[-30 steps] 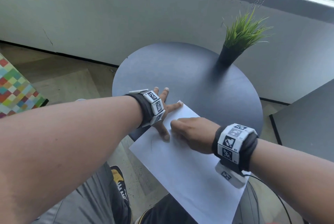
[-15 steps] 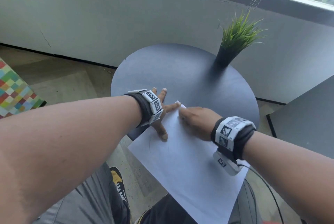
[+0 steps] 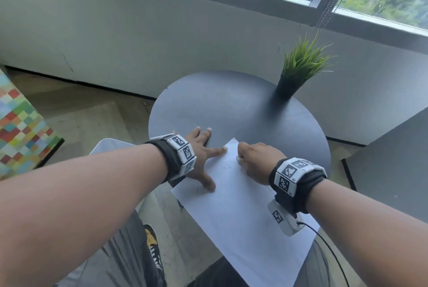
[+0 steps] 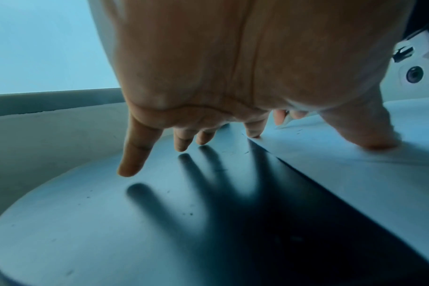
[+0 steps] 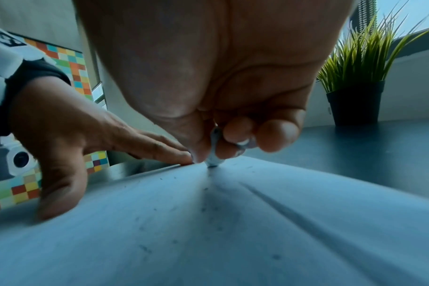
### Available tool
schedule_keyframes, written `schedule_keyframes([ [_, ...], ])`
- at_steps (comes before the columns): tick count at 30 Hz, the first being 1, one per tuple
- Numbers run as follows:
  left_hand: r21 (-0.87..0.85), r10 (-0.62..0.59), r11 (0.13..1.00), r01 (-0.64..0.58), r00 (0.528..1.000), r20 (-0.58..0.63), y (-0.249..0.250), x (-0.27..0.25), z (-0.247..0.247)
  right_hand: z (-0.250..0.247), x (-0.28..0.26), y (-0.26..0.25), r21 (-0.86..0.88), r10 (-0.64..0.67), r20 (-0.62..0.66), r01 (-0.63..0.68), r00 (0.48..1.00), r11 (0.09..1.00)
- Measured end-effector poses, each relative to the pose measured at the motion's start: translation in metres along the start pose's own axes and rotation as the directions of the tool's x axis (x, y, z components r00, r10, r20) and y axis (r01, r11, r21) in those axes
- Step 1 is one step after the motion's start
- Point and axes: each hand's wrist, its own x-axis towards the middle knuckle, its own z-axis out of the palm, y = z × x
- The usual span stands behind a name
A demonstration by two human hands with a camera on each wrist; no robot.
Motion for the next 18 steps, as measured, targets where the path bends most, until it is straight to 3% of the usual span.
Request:
schedule_keyframes([
  [3, 0.016, -0.021, 1.000, 0.021, 1.000, 0.013, 0.000, 0.002, 0.000, 0.003, 0.001, -0.011, 0.034, -0.054, -0.042, 0.056, 0.998, 0.998],
  [7, 0.035, -0.022, 0.999, 0.020, 0.999, 0.047, -0.001, 0.005, -0.005, 0.011, -0.011, -0.024, 0.040, -0.312, 0.048, 0.310, 0.949, 0.950],
  [12, 0.035, -0.026, 0.999, 0.024, 0.998, 0.060, 0.000, 0.008, -0.007, -0.003, 0.007, -0.006, 0.031, -0.136, -0.039, 0.137, 0.990, 0.990],
  [14, 0.039, -0.025, 0.999, 0.023, 0.997, 0.073, 0.000, 0.008, -0.007, 0.001, 0.001, -0.021, 0.044, -0.215, -0.007, 0.215, 0.977, 0.976],
  [16, 0.049, -0.022, 0.999, 0.018, 0.996, 0.081, 0.001, 0.008, -0.006, 0.012, -0.013, -0.038, 0.043, -0.382, 0.072, 0.380, 0.921, 0.924],
  [18, 0.050, -0.018, 0.999, 0.013, 0.997, 0.082, 0.001, 0.009, -0.006, 0.013, -0.015, -0.037, 0.024, -0.387, 0.085, 0.386, 0.918, 0.922],
])
